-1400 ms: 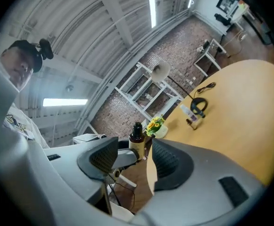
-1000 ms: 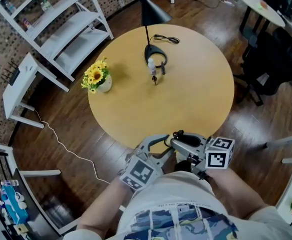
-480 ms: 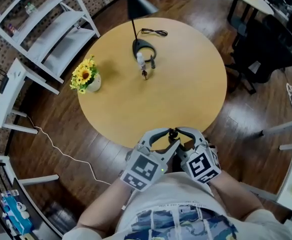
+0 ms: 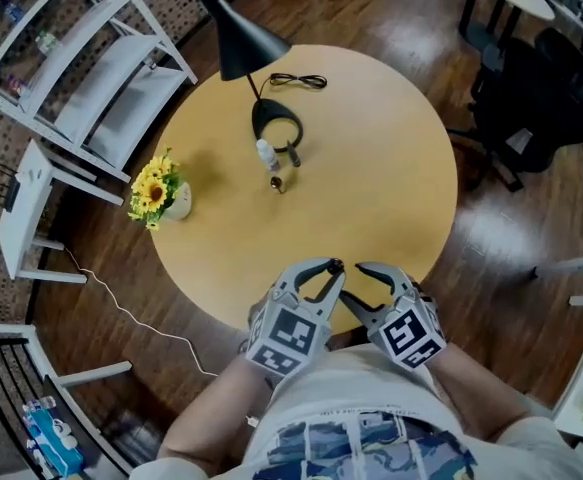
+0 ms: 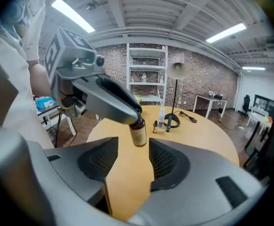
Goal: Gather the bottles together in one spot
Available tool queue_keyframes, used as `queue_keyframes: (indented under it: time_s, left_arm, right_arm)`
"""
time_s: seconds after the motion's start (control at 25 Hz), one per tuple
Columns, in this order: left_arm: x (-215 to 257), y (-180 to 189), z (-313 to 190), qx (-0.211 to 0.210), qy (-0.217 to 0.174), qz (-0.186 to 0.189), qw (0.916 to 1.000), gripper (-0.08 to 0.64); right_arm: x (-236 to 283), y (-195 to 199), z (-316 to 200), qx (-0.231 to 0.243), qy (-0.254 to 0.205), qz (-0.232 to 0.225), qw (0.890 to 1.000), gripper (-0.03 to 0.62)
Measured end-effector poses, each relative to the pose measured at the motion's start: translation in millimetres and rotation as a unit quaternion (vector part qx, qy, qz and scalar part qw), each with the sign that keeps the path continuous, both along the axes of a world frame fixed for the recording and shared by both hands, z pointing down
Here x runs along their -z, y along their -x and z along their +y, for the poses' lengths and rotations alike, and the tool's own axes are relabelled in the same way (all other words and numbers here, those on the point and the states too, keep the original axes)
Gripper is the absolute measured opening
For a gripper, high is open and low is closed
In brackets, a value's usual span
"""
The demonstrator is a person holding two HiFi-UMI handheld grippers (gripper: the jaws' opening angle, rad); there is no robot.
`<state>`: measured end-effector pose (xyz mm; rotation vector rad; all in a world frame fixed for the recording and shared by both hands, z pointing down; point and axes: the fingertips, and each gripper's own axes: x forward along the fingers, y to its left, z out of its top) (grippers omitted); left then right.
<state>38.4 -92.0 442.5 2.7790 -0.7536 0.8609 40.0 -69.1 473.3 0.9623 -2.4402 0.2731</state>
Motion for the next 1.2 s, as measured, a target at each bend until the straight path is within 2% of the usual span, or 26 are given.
queue_keyframes:
  time_s: [0.2, 0.4, 0.56, 0.64, 0.88, 1.12, 1.2]
  left_arm:
    - [-42, 4, -112, 0.087, 0.023, -0.044, 0.995, 0.078]
    - [-105, 13, -207, 0.195, 0.069, -0.05, 0.9772, 0.078]
    - [-143, 18, -256, 0.244, 0.08, -0.049, 0.9653, 0.078]
    - [-155, 19, -270, 0.257, 0.08, -0.047, 0.962, 0.08]
    - [-178, 17, -280, 0.267, 0.086, -0.05, 0.9586, 0.08]
    - [-184, 17, -280, 0.26, 0.083, -0.061, 0.9601, 0.091]
    - [-182, 18, -279, 0.26, 0.086, -0.054, 0.9602, 0.126]
  right_arm:
    - [-16, -51, -41, -0.013, 0.044, -0.03, 0.999, 0.239]
    - [-45, -99, -58, -0.03, 0.101, -0.054, 0.993, 0.238]
    - [-66, -127, -66, -0.035, 0.12, -0.046, 0.991, 0.238]
    - [-71, -137, -69, -0.033, 0.12, -0.035, 0.992, 0.238]
    - [-78, -158, -80, -0.049, 0.13, -0.038, 0.989, 0.238]
    - [-79, -158, -84, -0.051, 0.13, -0.042, 0.989, 0.238]
    - [-79, -155, -82, -0.05, 0.129, -0.042, 0.99, 0.236]
